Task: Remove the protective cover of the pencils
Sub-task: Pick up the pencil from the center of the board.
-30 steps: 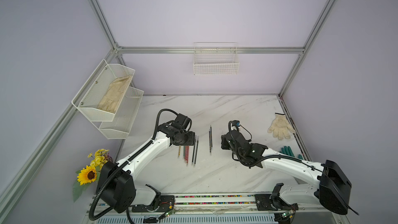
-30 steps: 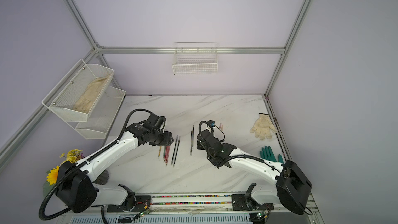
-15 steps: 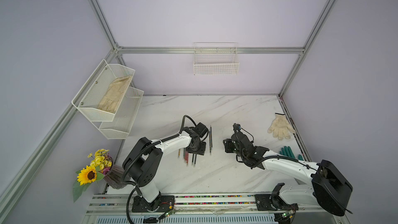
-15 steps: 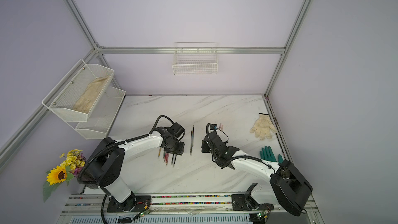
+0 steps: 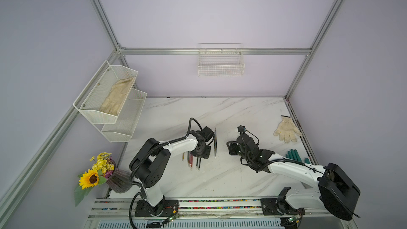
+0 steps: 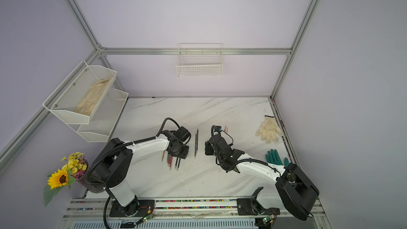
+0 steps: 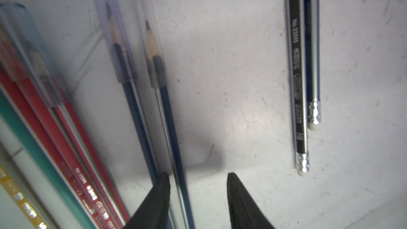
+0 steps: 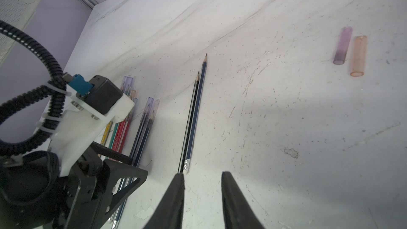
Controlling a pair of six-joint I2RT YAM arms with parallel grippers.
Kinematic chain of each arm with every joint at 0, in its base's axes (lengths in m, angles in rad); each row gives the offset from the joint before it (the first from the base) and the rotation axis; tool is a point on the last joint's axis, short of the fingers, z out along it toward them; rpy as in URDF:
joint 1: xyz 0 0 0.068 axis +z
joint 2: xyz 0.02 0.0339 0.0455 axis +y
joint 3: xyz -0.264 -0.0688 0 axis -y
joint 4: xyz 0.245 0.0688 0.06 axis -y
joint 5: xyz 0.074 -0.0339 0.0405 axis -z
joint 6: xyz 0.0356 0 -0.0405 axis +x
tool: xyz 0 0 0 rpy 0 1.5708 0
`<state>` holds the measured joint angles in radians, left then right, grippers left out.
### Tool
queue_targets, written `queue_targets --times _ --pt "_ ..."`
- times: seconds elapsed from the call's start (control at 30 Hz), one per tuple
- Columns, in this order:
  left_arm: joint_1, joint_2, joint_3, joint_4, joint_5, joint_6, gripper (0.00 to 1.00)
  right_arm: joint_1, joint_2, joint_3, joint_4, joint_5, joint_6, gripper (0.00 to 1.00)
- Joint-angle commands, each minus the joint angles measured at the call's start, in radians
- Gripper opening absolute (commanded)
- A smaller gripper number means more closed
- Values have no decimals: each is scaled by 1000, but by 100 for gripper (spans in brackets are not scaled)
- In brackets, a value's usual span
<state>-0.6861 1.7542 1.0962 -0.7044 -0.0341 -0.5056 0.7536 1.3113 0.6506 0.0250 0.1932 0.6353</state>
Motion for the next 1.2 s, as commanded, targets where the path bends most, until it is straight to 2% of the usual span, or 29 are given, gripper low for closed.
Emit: queue_targets --times 0.0,0.3,0.63,0.93,1.17 --pt "-2 1 61 5 -14 21 44 0 17 0 26 5 17 32" --pt "-6 8 45 -4 -21 17 37 -1 3 -9 26 11 20 32" --pt "-42 -18 -13 -10 -40 -24 36 -1 10 -5 26 9 20 32" --pt "-45 -14 -27 -8 -11 -35 35 0 -1 -12 26 9 20 32" --pt "-20 -11 -45 24 70 -36 32 -1 -1 -12 26 11 23 32"
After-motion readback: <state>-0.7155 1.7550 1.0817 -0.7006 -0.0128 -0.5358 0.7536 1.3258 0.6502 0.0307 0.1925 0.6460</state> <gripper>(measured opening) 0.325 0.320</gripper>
